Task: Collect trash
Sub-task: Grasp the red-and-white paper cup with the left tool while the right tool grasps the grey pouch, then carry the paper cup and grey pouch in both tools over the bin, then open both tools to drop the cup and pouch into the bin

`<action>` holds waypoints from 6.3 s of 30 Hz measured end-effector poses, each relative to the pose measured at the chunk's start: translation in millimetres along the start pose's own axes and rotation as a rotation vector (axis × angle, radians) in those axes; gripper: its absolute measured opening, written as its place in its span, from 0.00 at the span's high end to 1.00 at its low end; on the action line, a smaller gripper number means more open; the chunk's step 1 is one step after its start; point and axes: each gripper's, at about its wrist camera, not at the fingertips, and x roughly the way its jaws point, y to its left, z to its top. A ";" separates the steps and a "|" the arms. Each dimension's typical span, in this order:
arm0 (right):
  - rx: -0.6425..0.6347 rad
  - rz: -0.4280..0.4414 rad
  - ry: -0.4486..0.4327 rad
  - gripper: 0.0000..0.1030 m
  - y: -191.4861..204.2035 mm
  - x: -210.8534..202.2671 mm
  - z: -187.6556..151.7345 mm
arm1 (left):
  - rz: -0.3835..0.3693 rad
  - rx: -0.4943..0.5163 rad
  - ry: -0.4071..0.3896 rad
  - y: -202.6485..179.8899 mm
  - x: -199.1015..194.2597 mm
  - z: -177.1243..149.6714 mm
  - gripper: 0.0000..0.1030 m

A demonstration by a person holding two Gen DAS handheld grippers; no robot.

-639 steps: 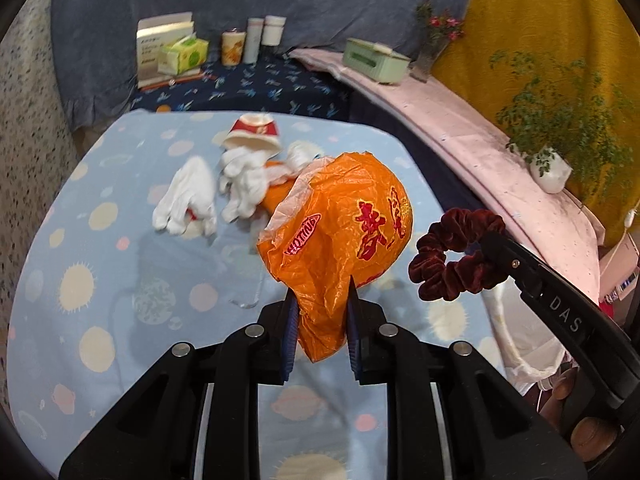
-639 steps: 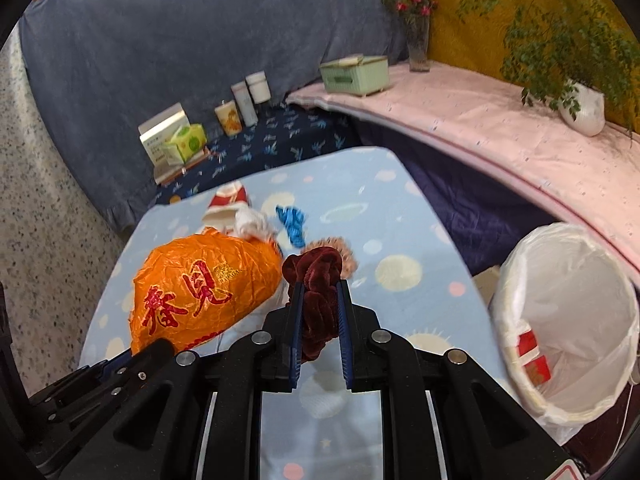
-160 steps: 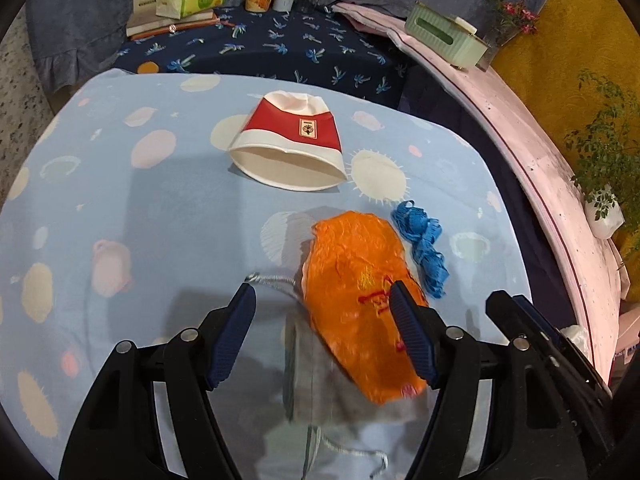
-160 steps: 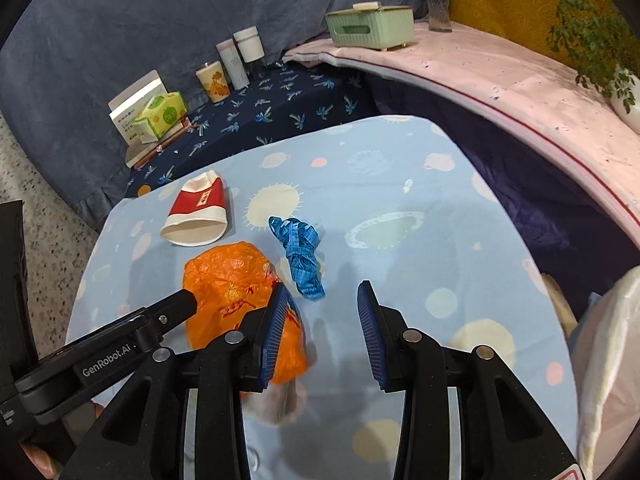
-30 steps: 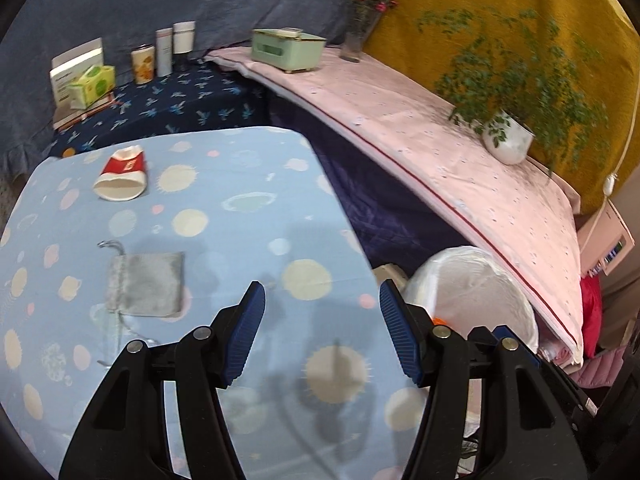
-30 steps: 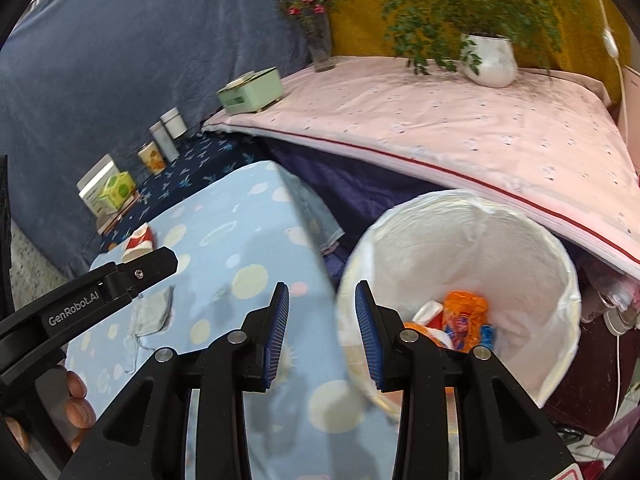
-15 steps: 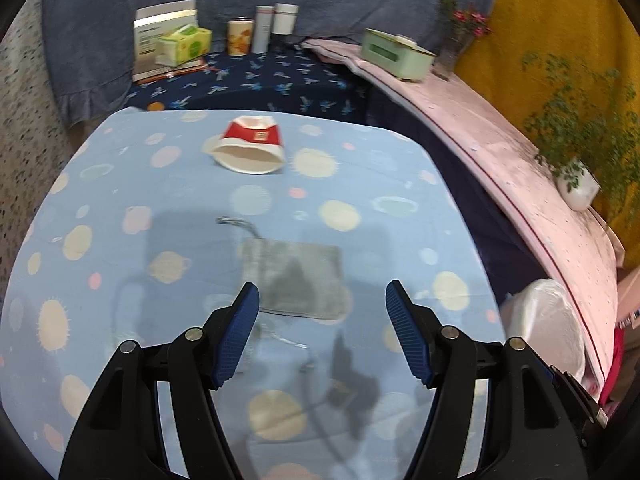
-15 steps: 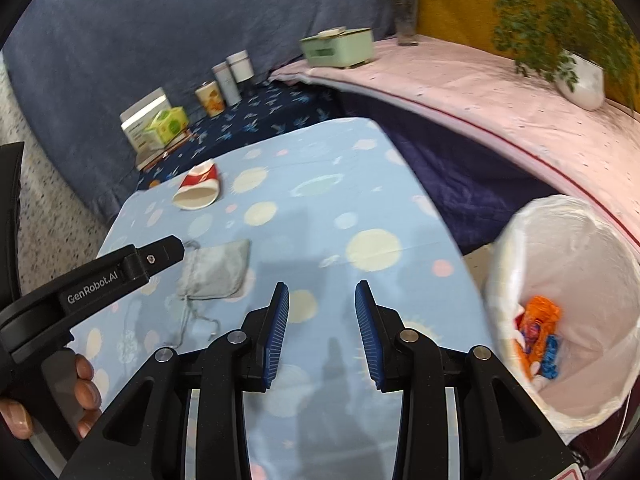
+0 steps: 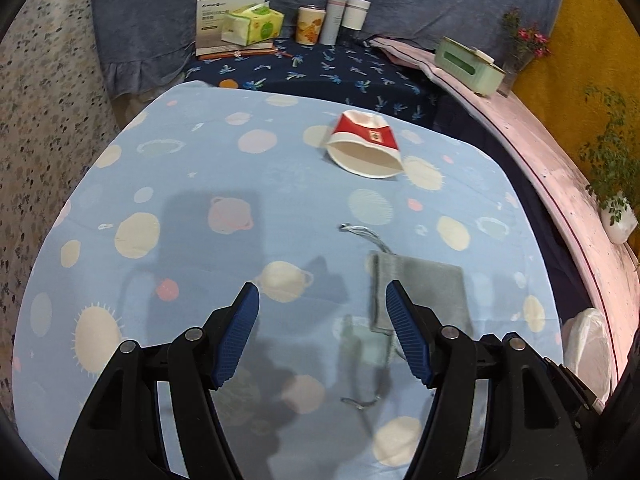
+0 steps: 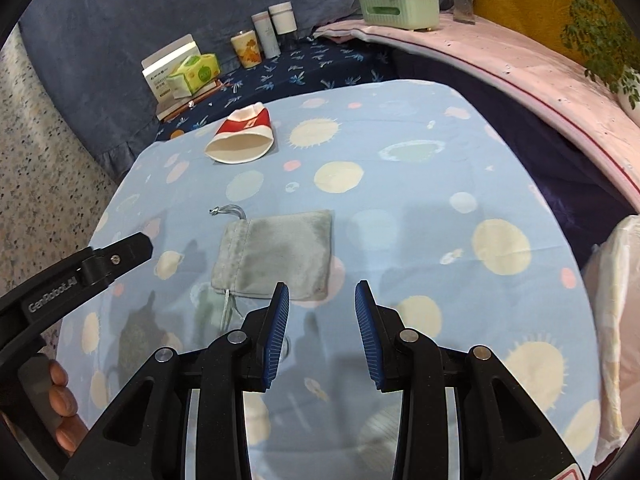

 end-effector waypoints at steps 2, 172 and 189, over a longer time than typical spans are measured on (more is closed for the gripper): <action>-0.001 -0.002 0.014 0.67 3.5 10.6 1.8 | 0.003 -0.009 0.006 5.8 5.8 4.7 0.38; 0.511 -0.263 -0.314 0.78 -320.9 -191.6 -73.1 | -0.377 0.666 0.073 -378.6 -42.7 -145.5 0.46; 0.328 -0.291 -0.191 0.38 -259.7 -182.3 -67.6 | -0.184 0.597 0.009 -300.3 -48.7 -137.6 0.26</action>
